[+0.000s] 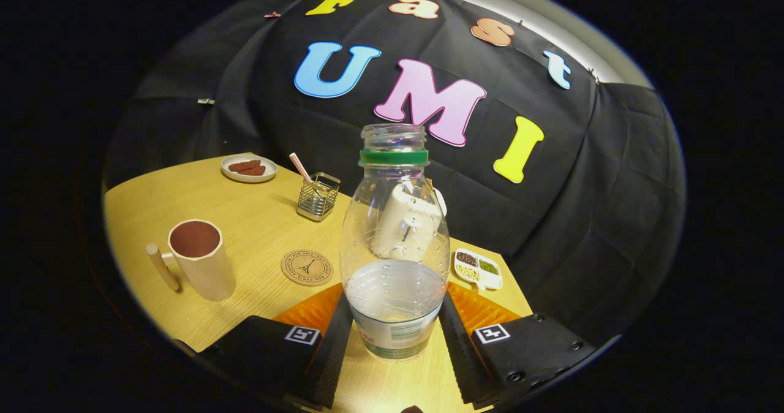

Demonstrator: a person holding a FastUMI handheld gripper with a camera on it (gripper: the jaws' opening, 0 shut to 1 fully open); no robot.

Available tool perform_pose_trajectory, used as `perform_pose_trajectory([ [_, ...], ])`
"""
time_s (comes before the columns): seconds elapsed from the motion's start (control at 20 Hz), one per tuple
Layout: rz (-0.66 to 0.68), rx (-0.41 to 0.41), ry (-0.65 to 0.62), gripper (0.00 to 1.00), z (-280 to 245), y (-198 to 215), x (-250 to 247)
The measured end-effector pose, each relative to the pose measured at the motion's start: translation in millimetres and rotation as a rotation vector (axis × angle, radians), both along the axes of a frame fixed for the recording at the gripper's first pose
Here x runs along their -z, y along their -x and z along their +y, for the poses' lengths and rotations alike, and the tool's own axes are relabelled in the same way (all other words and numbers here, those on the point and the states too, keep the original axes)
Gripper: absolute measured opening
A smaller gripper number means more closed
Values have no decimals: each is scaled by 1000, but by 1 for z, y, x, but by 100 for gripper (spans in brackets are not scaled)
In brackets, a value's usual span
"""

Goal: Take the bottle from table, then pour the juice into the cup, finally place the bottle on the coaster

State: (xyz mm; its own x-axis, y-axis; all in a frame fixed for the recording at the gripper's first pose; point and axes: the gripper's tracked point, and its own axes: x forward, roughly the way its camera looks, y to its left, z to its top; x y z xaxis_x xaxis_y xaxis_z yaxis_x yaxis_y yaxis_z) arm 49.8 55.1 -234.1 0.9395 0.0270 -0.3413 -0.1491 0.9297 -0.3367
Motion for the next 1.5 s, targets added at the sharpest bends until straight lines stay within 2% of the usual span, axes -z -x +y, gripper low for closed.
perform_pose_trajectory([
  [0.45,-44,-17,313,76,21,2,-39],
  [0.65,-28,-91,467,76,36,3,-33],
  [0.9,0,-139,566,75,46,5,-26],
  [1.1,24,-212,658,75,60,4,-16],
  [1.5,29,-305,907,75,81,1,3],
])
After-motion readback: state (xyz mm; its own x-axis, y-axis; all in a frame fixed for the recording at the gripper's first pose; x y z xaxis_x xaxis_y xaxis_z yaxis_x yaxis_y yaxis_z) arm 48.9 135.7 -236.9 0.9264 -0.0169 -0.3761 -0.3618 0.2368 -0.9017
